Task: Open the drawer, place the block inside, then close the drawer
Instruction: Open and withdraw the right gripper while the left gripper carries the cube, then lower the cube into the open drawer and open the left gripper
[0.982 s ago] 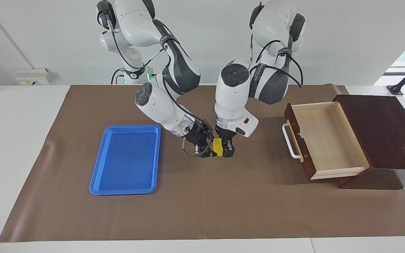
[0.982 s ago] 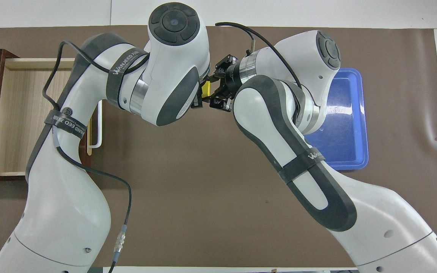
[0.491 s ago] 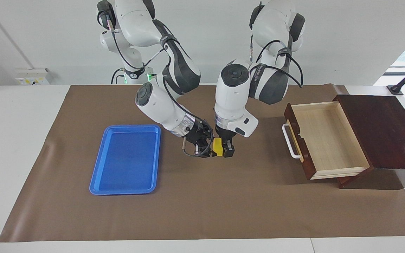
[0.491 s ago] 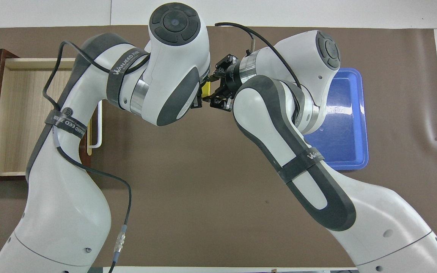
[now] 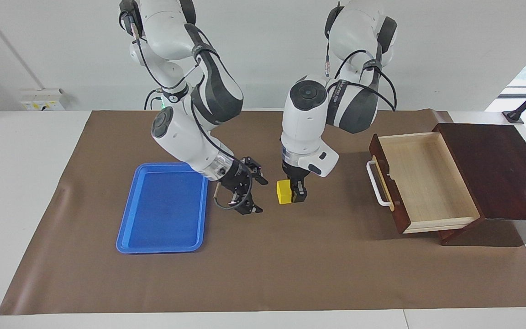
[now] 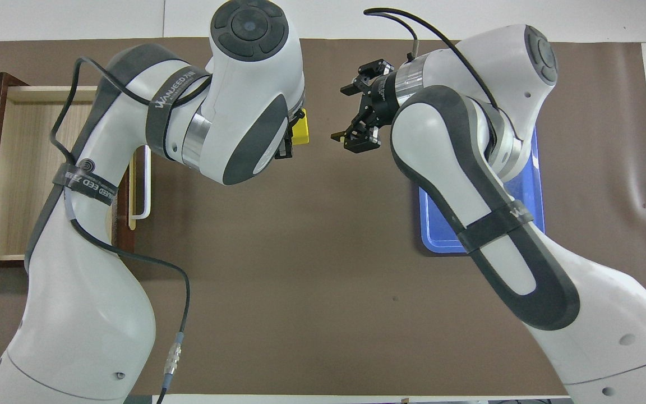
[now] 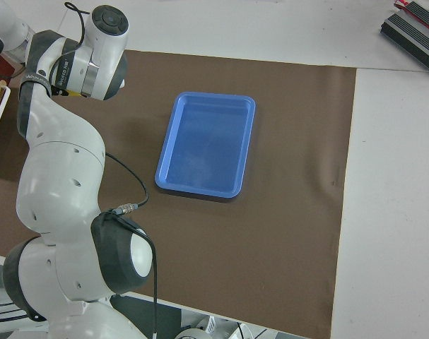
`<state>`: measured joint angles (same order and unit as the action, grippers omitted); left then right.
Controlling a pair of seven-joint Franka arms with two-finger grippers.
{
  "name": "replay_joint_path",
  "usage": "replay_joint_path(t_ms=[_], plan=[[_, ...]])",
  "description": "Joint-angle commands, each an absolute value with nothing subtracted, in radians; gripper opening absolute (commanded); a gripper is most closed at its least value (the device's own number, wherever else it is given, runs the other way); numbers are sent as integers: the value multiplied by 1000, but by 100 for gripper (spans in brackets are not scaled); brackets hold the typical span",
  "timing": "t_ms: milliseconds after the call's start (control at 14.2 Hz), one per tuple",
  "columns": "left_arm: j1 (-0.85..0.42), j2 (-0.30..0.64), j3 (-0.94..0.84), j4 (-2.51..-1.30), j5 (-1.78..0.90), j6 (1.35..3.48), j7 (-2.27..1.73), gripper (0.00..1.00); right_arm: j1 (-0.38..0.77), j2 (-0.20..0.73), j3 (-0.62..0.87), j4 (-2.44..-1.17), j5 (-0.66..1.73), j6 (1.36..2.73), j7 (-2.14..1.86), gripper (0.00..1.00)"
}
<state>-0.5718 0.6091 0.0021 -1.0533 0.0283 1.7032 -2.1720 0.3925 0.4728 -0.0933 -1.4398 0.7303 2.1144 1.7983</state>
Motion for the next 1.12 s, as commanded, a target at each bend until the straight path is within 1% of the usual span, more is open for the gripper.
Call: replay_joint_path(t_ms=[0, 140, 281, 351, 421, 561, 702, 912, 1053], plan=[[-531, 562, 2, -1049, 28, 1638, -2102, 0, 298, 382, -87, -1518, 678, 2021, 1676, 94], [-476, 532, -3, -1049, 5, 1589, -2013, 0, 232, 329, -87, -1545, 590, 1924, 1516, 94], [-437, 509, 9, -1049, -15, 1528, -1894, 0, 171, 284, -87, -1545, 501, 1818, 1331, 94], [-405, 500, 11, -1049, -18, 1505, -1840, 0, 134, 261, -87, -1543, 468, 1766, 1236, 95], [-361, 492, 9, -1049, -21, 1493, -1801, 0, 97, 235, -87, -1543, 437, 1714, 1151, 98], [-293, 482, 11, -1057, -26, 1490, -1793, 0, 63, 189, -87, -1543, 356, 1613, 989, 100], [-214, 473, 11, -1071, -23, 1493, -1778, 0, 55, 134, -87, -1545, 241, 1528, 806, 100], [-141, 445, 11, -1132, -25, 1519, -1645, 0, 40, 56, -87, -1543, 189, 1436, 585, 100], [-100, 398, 12, -1236, -23, 1589, -1568, 0, 29, 28, -87, -1542, 132, 1433, 384, 100]])
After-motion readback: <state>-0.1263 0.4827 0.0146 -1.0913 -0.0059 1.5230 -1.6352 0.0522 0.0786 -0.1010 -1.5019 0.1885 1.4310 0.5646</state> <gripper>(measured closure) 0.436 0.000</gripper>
